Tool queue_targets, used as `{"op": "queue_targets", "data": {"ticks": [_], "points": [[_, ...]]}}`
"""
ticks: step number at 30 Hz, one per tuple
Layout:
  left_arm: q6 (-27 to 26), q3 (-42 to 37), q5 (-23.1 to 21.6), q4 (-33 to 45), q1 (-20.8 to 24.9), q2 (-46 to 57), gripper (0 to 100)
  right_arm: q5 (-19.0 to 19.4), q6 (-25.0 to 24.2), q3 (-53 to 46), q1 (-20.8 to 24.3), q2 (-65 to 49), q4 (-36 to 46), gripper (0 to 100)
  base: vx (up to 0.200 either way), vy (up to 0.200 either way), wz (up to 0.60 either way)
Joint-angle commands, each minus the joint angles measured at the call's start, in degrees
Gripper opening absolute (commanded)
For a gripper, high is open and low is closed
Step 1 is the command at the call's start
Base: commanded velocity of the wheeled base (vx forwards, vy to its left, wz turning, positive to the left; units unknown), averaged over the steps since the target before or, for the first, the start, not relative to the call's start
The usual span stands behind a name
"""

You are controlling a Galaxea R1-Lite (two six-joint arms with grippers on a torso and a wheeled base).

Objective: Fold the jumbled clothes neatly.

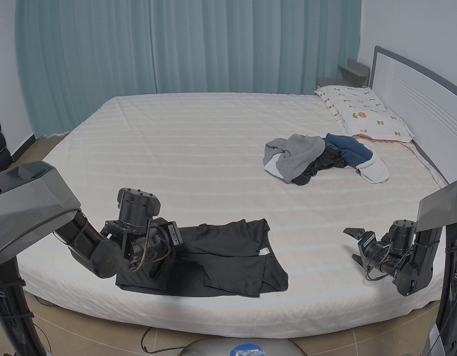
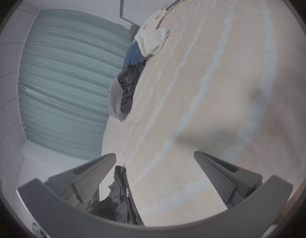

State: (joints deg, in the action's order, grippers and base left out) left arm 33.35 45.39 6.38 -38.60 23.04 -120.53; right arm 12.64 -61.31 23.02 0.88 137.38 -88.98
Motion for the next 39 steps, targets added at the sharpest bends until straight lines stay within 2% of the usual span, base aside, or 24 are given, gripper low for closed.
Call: {"op": "queue_targets", "data": {"ticks": [1, 5, 12, 20, 28, 29, 36, 39], "points": [[2.1, 6.5, 0.0, 5.9, 2.5, -0.3, 0, 0.0, 0.4, -0.1, 0.1, 0.1, -0.1, 100, 0.000, -0.200, 0.00], [3.1, 11.3, 0.0, 11.2, 3.7, -0.6, 0, 0.0, 0.6, -0.1, 0.1, 0.1, 0.0, 100, 0.000, -0.200, 0.00], [3.6, 16.0, 0.0, 12.7, 4.8, -5.7, 0, 0.0, 0.6, -0.1, 0.1, 0.1, 0.0, 100, 0.000, -0.200, 0.00], [6.3, 19.0, 0.0, 12.7, 6.2, -8.8, 0, 0.0, 0.6, -0.1, 0.1, 0.1, 0.0, 100, 0.000, 0.000, 0.00], [6.5, 21.3, 0.8, 12.8, 6.5, -11.3, 0, 0.0, 0.7, -0.1, 0.1, 0.1, 0.0, 100, 0.000, 0.000, 0.00], [6.5, 21.2, 0.8, 12.7, 6.5, -11.4, 100, 0.0, 0.6, -0.1, 0.1, 0.1, 0.0, 100, 0.000, 0.000, 0.00], [7.0, 19.9, 1.1, 12.6, 6.6, -10.8, 100, 0.0, 0.6, -0.1, 0.1, 0.1, 0.0, 100, 0.000, 0.000, 0.00], [9.1, 16.8, 1.6, 12.5, 6.5, -7.3, 100, 0.0, 0.7, -0.1, 0.1, 0.1, 0.0, 100, 0.000, 0.000, 0.00]]}}
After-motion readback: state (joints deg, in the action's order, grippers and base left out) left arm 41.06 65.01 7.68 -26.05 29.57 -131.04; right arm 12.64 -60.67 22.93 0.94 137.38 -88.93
